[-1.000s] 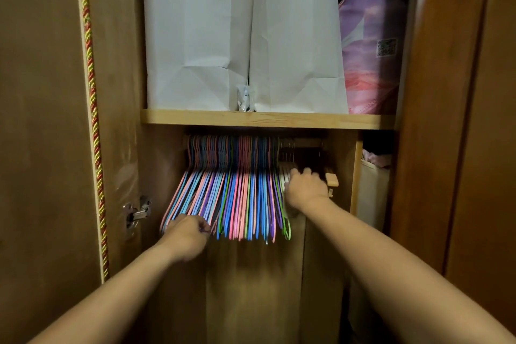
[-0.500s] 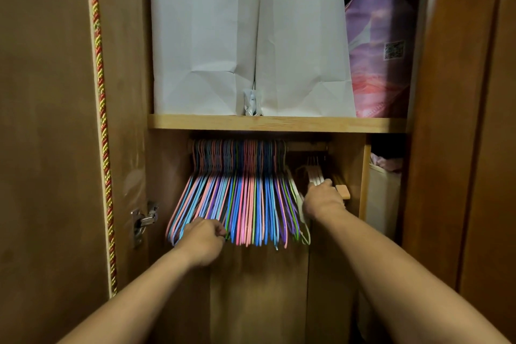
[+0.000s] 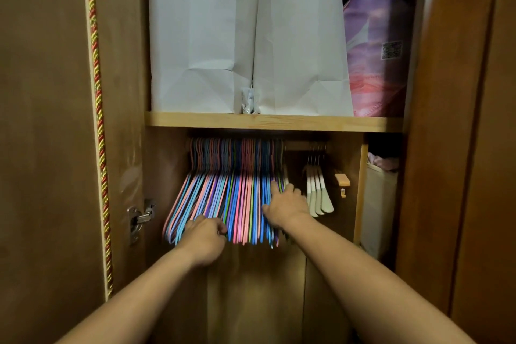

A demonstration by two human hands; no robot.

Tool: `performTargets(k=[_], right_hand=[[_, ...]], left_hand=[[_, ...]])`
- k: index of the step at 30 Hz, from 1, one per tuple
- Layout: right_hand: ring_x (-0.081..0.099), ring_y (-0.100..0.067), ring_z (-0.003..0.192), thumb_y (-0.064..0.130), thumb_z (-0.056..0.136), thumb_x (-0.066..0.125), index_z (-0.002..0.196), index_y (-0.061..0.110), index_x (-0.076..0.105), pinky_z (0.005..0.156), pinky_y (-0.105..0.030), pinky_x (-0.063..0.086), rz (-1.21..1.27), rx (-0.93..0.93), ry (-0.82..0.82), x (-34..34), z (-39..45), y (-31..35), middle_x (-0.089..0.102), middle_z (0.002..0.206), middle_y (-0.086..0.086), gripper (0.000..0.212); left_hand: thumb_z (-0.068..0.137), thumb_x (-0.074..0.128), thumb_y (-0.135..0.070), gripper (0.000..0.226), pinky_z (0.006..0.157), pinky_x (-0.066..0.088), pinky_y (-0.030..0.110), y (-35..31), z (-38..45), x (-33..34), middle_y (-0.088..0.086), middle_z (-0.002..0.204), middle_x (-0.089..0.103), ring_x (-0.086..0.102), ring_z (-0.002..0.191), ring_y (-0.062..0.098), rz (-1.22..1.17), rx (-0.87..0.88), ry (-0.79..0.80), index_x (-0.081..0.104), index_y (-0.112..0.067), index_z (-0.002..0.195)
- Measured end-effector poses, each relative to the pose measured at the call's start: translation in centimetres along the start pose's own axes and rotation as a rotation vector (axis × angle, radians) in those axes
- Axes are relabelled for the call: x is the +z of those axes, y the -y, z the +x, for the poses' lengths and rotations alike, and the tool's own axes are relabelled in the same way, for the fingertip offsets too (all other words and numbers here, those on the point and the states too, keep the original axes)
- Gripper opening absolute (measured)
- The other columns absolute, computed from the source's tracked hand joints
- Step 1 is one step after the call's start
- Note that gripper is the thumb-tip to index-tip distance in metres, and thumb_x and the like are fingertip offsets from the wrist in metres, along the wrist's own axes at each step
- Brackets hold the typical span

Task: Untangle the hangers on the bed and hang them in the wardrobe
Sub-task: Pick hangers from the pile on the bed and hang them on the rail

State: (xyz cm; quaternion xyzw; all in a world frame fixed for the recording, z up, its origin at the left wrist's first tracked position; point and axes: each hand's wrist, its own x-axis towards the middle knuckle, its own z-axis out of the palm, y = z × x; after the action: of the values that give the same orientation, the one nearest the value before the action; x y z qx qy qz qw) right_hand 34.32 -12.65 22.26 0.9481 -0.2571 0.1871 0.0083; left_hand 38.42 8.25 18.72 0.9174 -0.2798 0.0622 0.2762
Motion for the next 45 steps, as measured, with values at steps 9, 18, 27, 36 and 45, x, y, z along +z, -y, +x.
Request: performTargets(k=[9, 18, 27, 36, 45], right_hand=[[0.056, -0.033, 0.118, 0.014, 0.102, 0.034, 0.159, 0.02, 0.002, 0.086, -0.04, 0.053, -0.045, 0.094, 0.044, 1.8, -0.1, 2.0, 0.038, 0.142, -0.025, 0.066], [0.053, -0.031, 0.12, 0.01, 0.102, 0.032, 0.158, 0.011, 0.005, 0.089, -0.039, 0.053, -0.171, 0.178, 0.021, 1.1, -0.3, -2.7, 0.04, 0.141, -0.024, 0.063], [0.055, -0.033, 0.118, 0.009, 0.093, 0.053, 0.154, 0.014, 0.022, 0.091, -0.039, 0.05, -0.054, 0.092, -0.031, -0.2, -1.2, -3.1, 0.026, 0.145, -0.016, 0.069], [0.044, -0.034, 0.126, 0.006, 0.091, 0.06, 0.146, 0.01, 0.035, 0.097, -0.042, 0.05, -0.017, 0.078, -0.018, -0.1, -1.7, -4.0, 0.026, 0.143, -0.013, 0.061], [0.035, -0.033, 0.13, 0.021, 0.095, 0.047, 0.146, 0.014, 0.036, 0.101, -0.042, 0.042, -0.009, 0.068, -0.054, -0.3, -1.9, -3.1, 0.033, 0.142, -0.011, 0.052]], left_hand=[[0.097, 0.056, -0.025, 0.033, 0.114, 0.034, 0.038, 0.2, -0.3, -0.4, 0.003, 0.134, 0.045, 0.037, 0.131, 0.024, 0.016, 0.014, -0.003, 0.058, -0.029, 0.13], [0.094, 0.05, -0.055, 0.075, 0.121, 0.021, 0.042, -1.8, 0.5, 2.0, 0.007, 0.159, 0.021, 0.018, 0.147, 0.029, 0.062, 0.102, -0.046, 0.02, -0.025, 0.156], [0.086, 0.064, -0.05, 0.099, 0.123, 0.002, 0.051, -7.3, 4.2, 5.4, 0.022, 0.164, -0.004, -0.01, 0.15, 0.044, 0.24, -0.07, -0.007, 0.002, -0.02, 0.158], [0.085, 0.063, -0.033, 0.083, 0.124, 0.004, 0.045, -9.1, 5.6, 5.4, 0.017, 0.164, 0.008, -0.002, 0.153, 0.033, 0.199, 0.004, 0.024, 0.022, -0.023, 0.156], [0.102, 0.02, -0.052, 0.064, 0.123, -0.004, 0.051, -5.0, 5.1, 1.9, 0.01, 0.167, -0.001, -0.012, 0.152, 0.031, 0.114, -0.064, -0.135, 0.013, -0.023, 0.159]])
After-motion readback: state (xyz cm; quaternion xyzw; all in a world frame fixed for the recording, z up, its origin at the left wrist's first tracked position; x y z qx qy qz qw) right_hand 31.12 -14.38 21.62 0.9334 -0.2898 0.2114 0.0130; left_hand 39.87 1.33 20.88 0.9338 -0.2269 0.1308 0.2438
